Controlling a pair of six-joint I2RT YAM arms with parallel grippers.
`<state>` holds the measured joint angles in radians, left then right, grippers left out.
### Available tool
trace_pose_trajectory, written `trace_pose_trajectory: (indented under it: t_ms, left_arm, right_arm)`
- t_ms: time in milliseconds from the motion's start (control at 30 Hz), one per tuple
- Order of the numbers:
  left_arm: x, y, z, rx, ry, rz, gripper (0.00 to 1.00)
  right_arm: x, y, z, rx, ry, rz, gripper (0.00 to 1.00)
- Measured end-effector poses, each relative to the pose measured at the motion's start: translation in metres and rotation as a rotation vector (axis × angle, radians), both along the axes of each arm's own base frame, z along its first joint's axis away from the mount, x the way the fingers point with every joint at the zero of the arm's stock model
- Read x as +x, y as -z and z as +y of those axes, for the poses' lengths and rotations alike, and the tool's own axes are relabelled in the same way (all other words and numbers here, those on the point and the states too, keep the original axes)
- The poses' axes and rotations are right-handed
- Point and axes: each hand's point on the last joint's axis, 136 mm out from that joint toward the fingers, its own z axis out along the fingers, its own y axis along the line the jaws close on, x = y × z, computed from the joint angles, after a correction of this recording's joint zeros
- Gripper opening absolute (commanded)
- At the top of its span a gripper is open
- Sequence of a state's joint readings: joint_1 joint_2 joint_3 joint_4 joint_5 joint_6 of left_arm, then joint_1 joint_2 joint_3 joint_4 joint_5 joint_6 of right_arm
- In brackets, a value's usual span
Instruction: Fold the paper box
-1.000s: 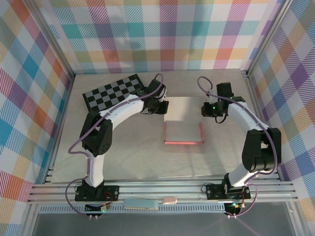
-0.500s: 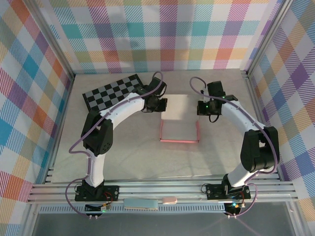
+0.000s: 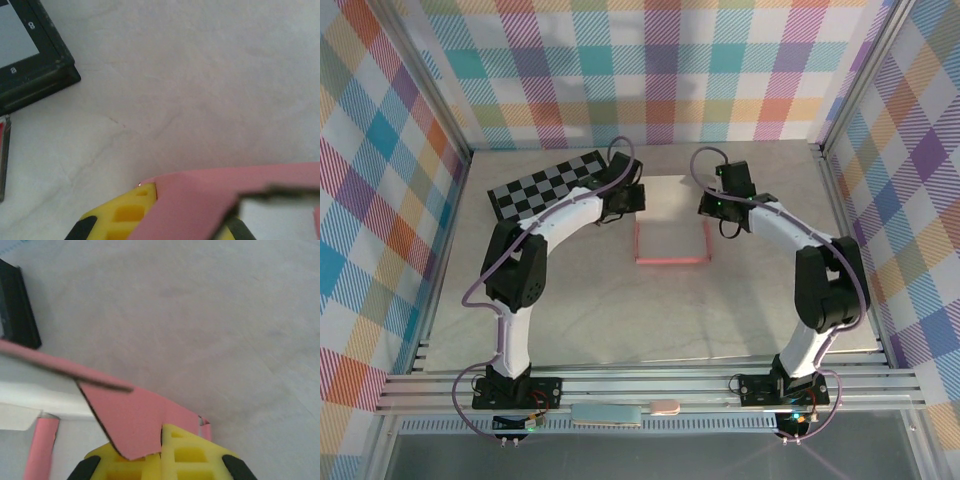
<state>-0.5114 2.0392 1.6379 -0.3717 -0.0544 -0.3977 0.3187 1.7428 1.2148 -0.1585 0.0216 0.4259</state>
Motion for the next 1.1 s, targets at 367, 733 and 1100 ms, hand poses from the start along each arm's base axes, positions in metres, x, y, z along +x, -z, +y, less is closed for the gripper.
trace_pose_trajectory:
  t_ms: [367,733,1100]
  left_arm:
    - [0.035,-0.008,0.009,-0.154,-0.032,-0.141,0.00]
    - [0.027,0.012,0.009,-0.207,-0.022,-0.199,0.00]
    - [0.015,0.012,0.012,-0.228,-0.010,-0.244,0.00]
  right_arm:
    - [0.029,0.007,0.017,0.055,-0.014,-0.120,0.00]
    - [0.023,0.023,0.015,0.039,-0.027,-0.139,0.00]
    - [0.016,0.027,0.017,0.035,-0.039,-0.153,0.00]
